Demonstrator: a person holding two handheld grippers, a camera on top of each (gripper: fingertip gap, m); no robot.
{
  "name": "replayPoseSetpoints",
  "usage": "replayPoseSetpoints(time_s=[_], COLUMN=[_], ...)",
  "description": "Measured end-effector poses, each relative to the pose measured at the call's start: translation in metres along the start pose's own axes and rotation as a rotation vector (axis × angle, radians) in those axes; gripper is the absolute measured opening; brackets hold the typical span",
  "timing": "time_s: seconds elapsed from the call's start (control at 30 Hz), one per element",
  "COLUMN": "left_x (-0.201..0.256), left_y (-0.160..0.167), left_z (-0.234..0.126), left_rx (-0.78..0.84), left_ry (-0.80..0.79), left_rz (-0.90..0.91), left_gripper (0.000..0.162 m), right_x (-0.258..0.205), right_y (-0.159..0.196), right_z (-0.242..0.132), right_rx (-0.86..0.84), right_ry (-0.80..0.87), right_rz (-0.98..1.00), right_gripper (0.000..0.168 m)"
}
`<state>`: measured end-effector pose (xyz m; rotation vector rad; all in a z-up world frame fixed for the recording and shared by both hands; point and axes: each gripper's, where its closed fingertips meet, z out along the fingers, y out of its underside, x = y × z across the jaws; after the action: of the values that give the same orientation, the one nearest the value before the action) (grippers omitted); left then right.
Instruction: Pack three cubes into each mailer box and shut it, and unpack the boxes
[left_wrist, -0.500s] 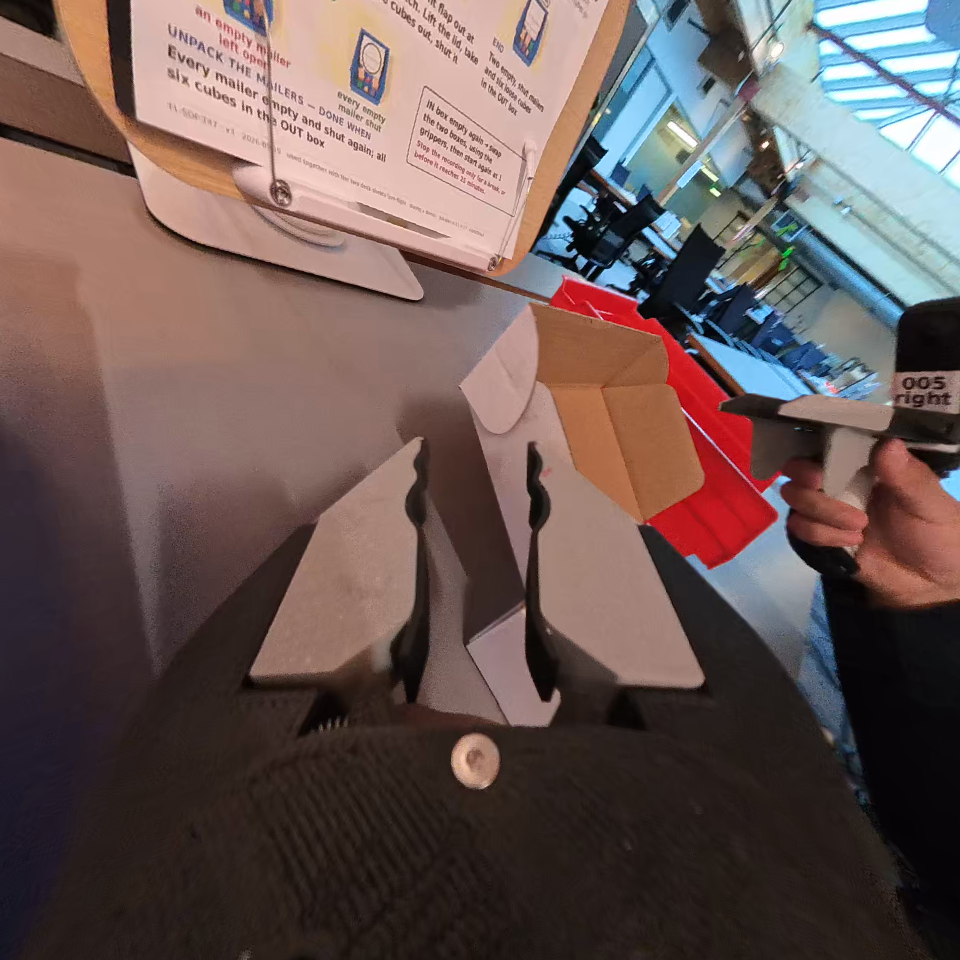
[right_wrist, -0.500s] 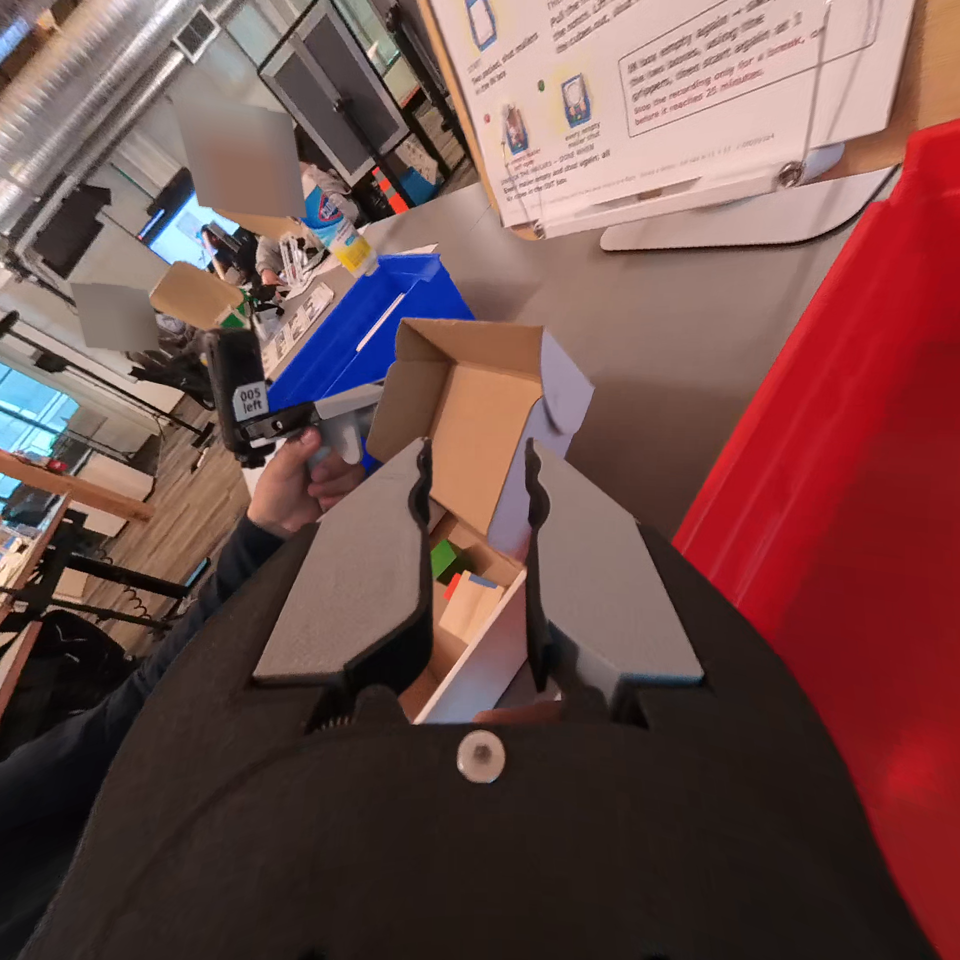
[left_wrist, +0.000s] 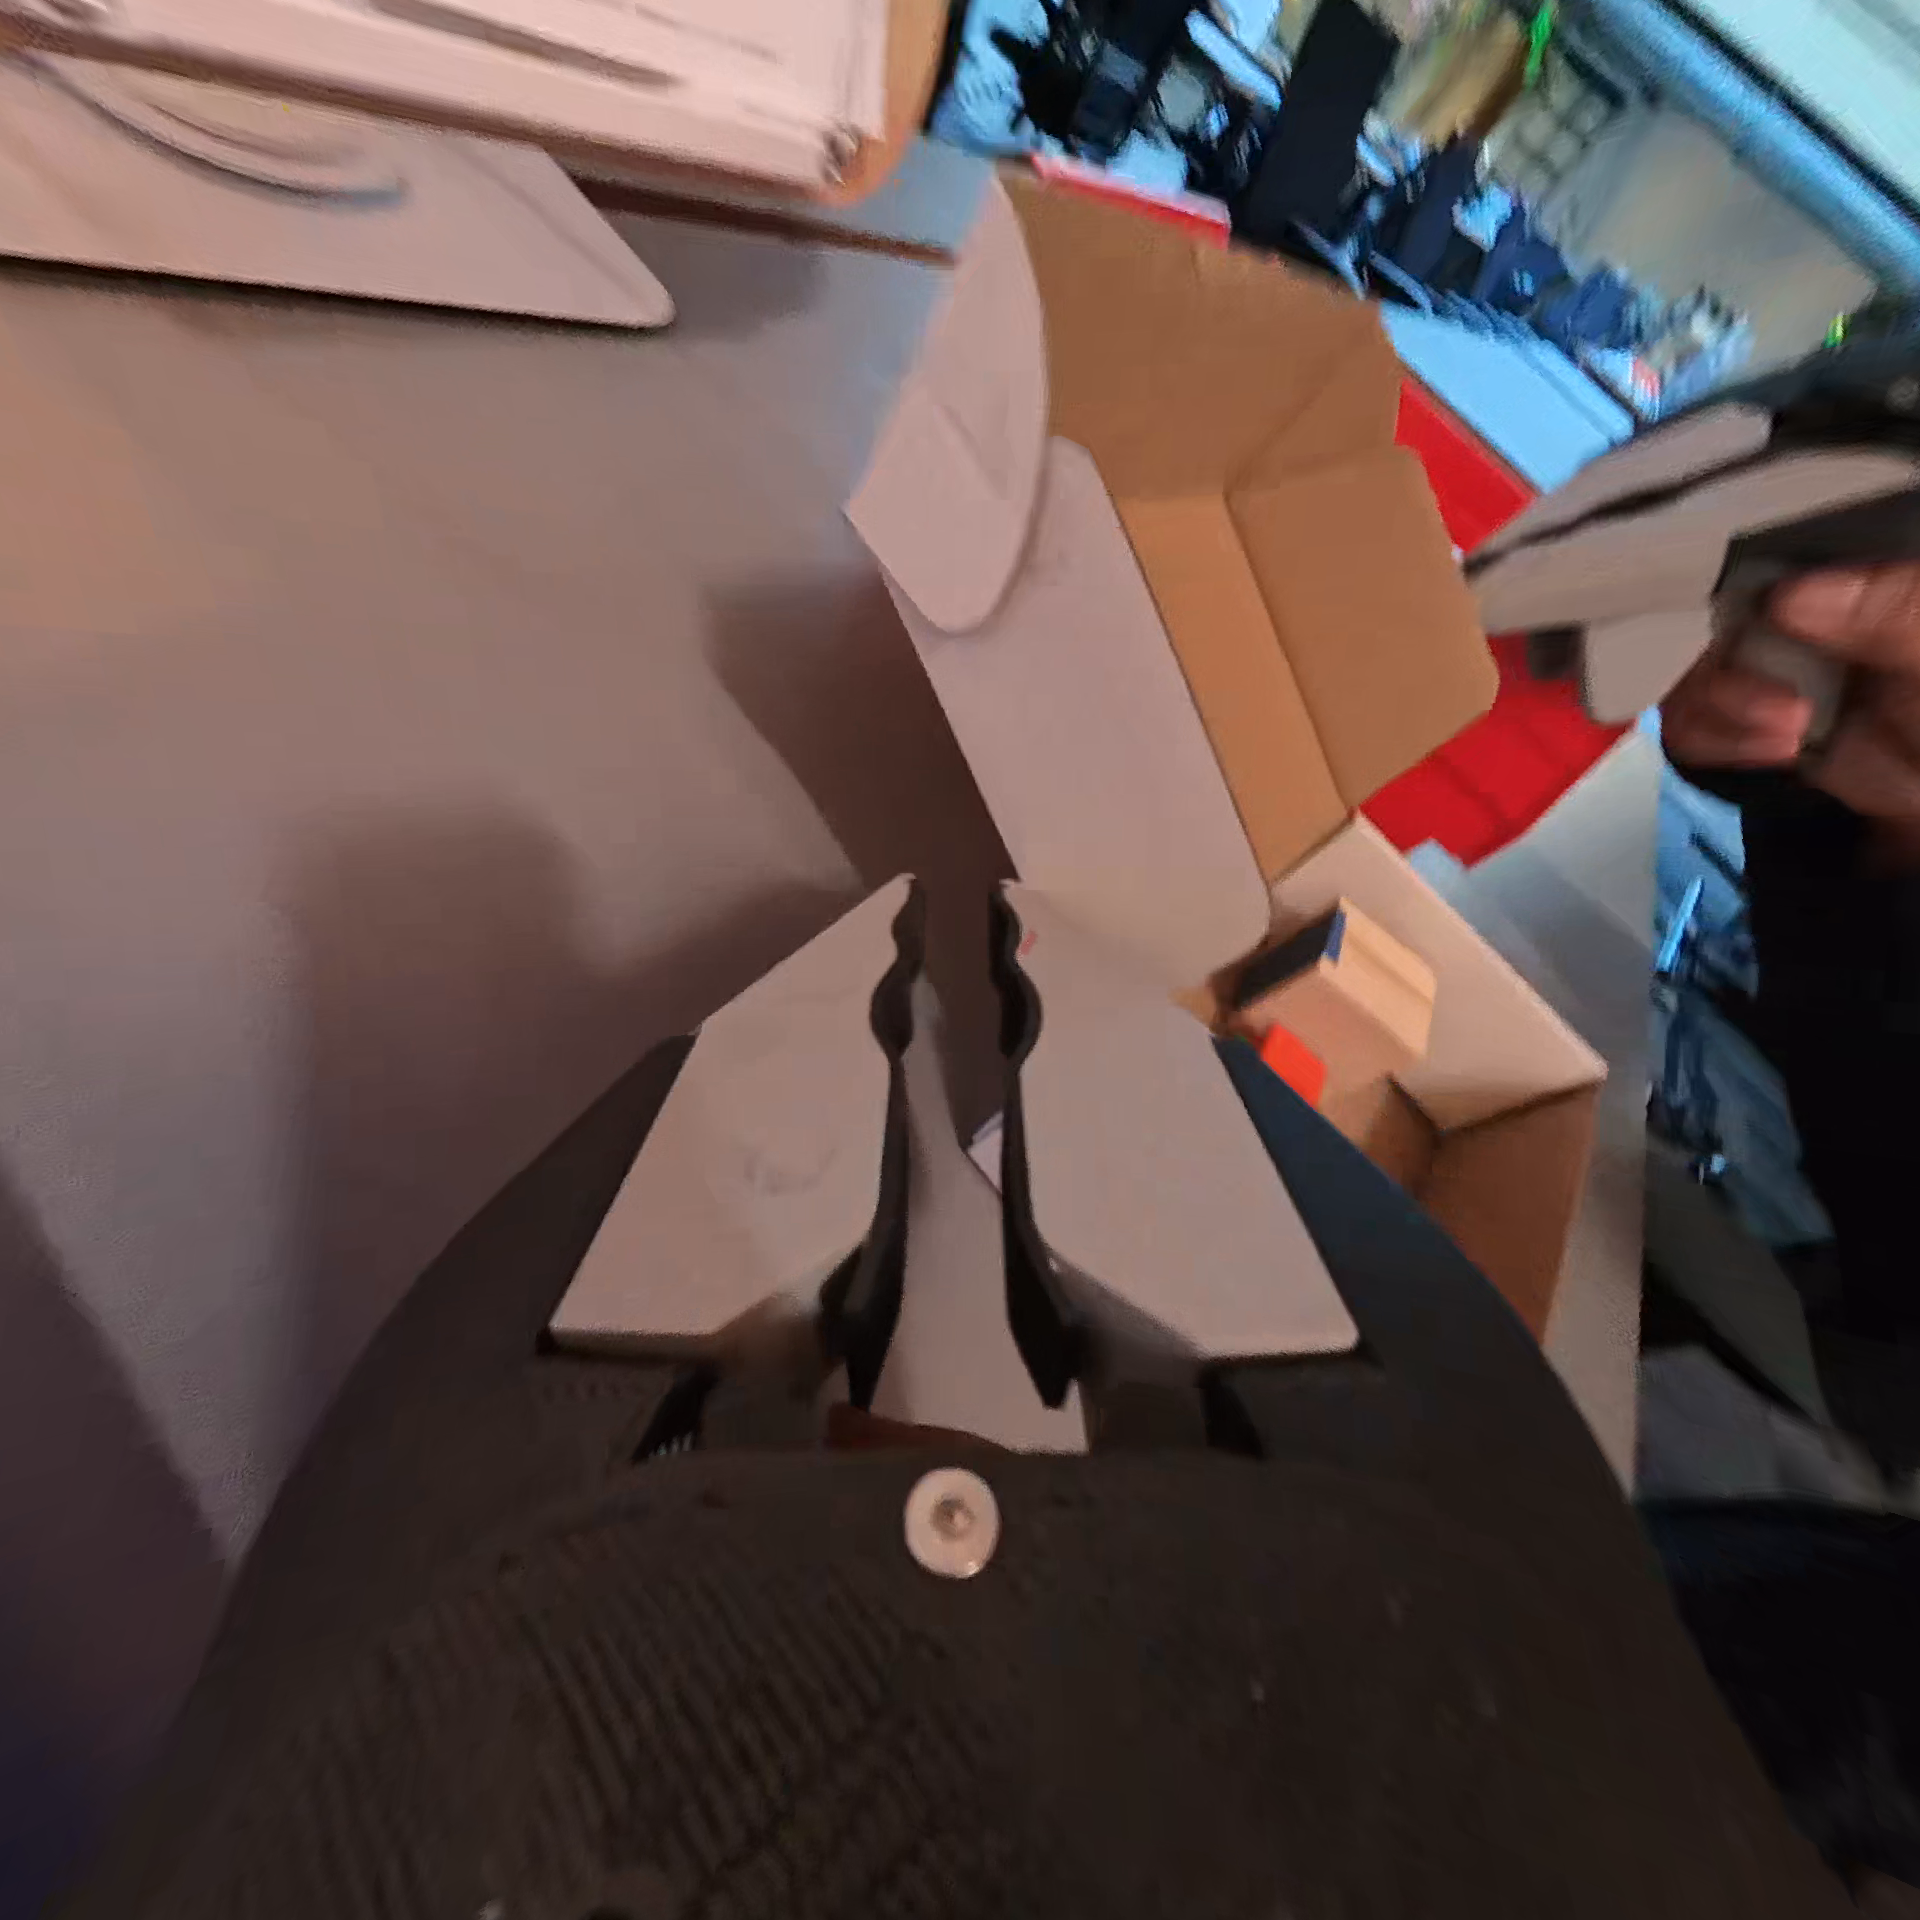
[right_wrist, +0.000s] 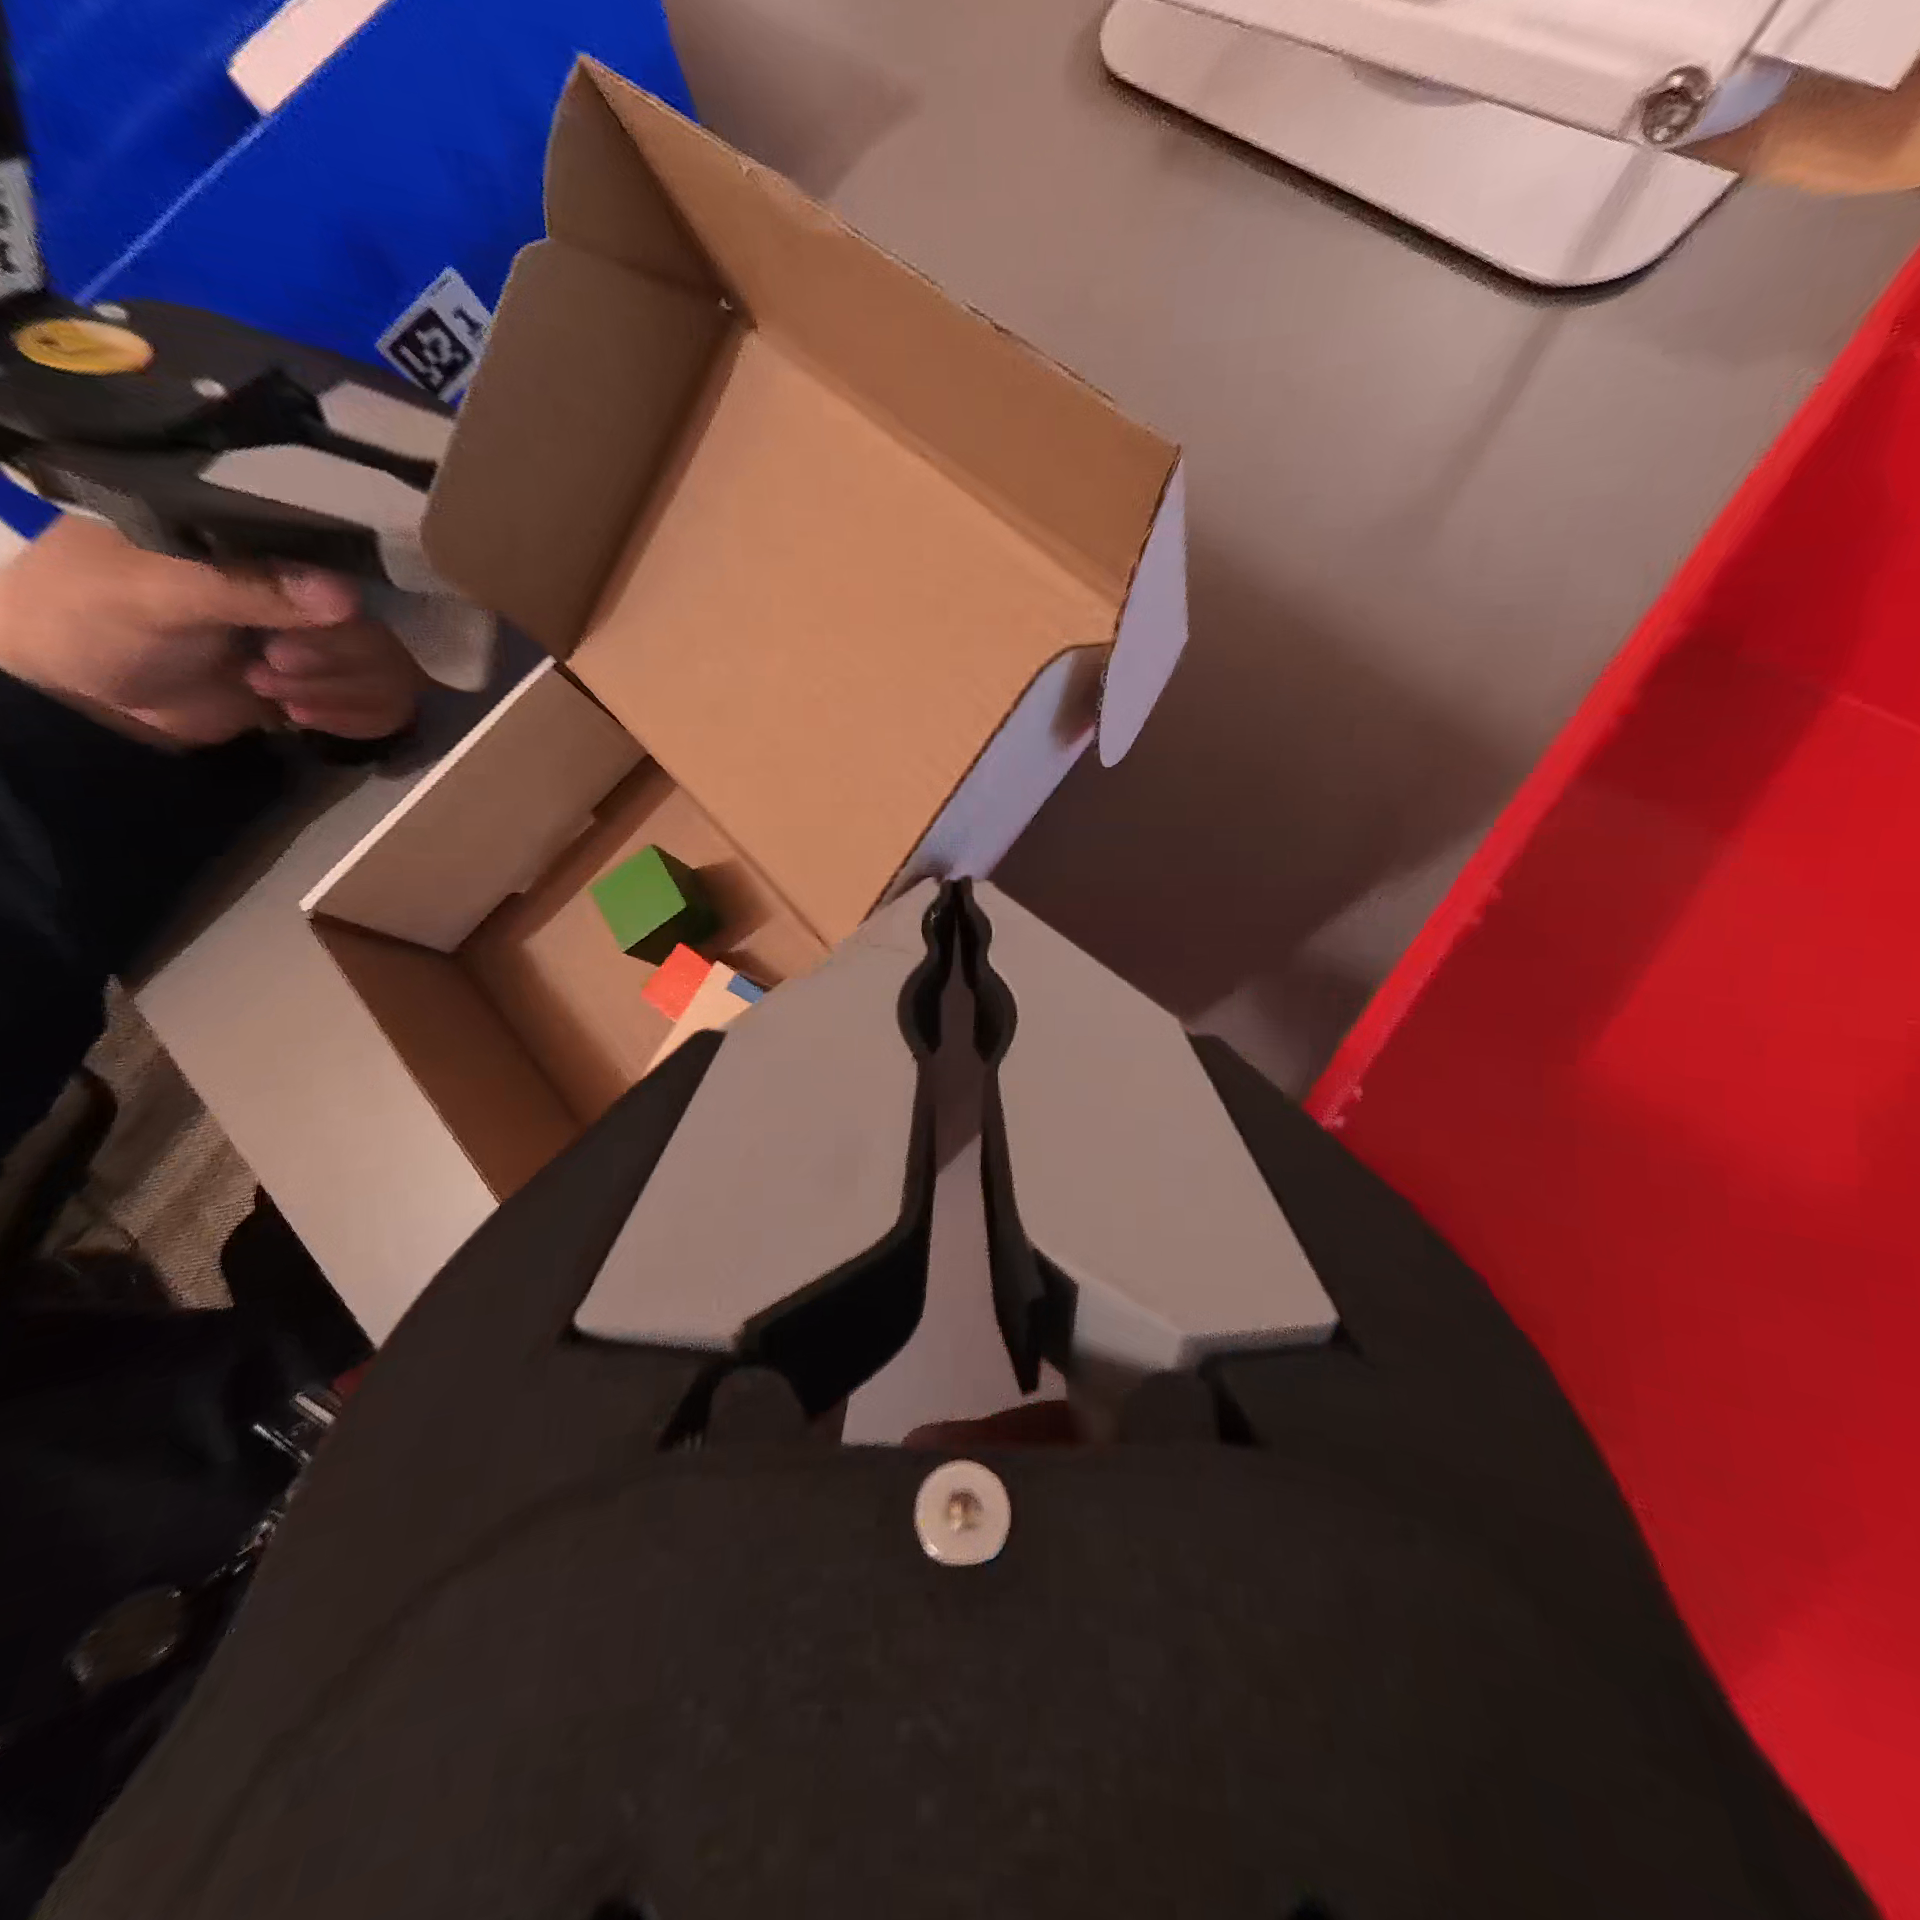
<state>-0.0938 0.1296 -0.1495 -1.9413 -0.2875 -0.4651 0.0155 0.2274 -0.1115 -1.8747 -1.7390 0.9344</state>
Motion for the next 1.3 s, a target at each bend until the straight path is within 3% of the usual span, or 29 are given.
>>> replayPoseSetpoints(time_s=[0.07, 0.27, 0.77, 0.9, 1.03, 1.3], left_x=[0.007, 0.015, 0.042, 0.046, 0.043, 0.055], left_y=[0.012, 0.01, -0.001, -0.002, 0.005, 0.017], left_z=[0.003, -0.005, -0.034, -0.038, -0.048, -0.075], left_rx=[-0.042, -0.006, 0.113, 0.089, 0.081, 0.107], left_ry=[0.031, 0.045, -0.005, 0.002, -0.02, 0.085], left_rz=[0.045, 0.099, 0.361, 0.358, 0.313, 0.23], left_gripper=[0.0, 0.0, 0.0, 0.005, 0.026, 0.044], right_x=[-0.003, -0.015, -0.045, -0.049, -0.051, -0.054], right_y=[-0.002, -0.004, 0.013, 0.01, 0.013, 0.017], right_z=[0.001, -0.005, -0.031, -0.036, -0.036, -0.031], right_rx=[0.02, 0.135, 0.4, 0.452, 0.455, 0.468], right_ry=[0.002, -0.015, 0.172, 0.17, 0.162, 0.101], right_rz=[-0.013, -0.041, -0.496, -0.482, -0.484, -0.455], right_gripper=[0.0, 0.0, 0.0, 0.0, 0.0, 0.0])
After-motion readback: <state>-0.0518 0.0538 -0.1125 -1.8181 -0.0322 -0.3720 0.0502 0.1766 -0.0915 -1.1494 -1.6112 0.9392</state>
